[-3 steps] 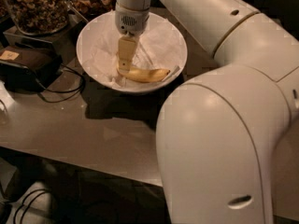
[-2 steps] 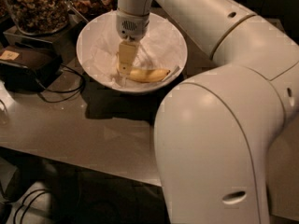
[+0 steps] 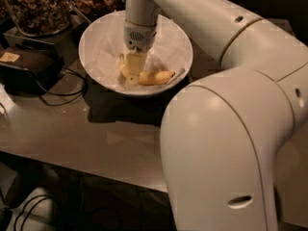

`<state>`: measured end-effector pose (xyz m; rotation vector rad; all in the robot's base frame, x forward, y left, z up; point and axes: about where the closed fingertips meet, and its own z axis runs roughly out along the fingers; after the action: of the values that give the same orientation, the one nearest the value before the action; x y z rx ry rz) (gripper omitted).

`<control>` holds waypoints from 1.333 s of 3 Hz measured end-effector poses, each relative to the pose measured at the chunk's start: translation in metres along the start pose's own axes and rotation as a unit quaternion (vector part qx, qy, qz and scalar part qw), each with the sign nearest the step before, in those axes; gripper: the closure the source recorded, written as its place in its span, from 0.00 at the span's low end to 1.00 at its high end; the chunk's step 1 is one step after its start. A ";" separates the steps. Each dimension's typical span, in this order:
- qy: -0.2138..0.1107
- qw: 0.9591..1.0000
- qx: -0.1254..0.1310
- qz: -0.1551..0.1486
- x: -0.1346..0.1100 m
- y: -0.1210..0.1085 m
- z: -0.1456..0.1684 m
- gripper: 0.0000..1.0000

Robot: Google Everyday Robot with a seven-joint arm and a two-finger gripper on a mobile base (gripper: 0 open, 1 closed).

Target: Pick banana from white bowl

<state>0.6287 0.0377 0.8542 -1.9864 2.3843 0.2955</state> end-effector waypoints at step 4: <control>-0.009 1.000 0.025 0.008 0.002 -0.006 0.006 1.00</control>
Offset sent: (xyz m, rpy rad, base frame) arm -0.0357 -0.0308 -0.0046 -0.0844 0.1345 0.0221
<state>0.6340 0.0359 0.8476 -1.9352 2.3732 0.2510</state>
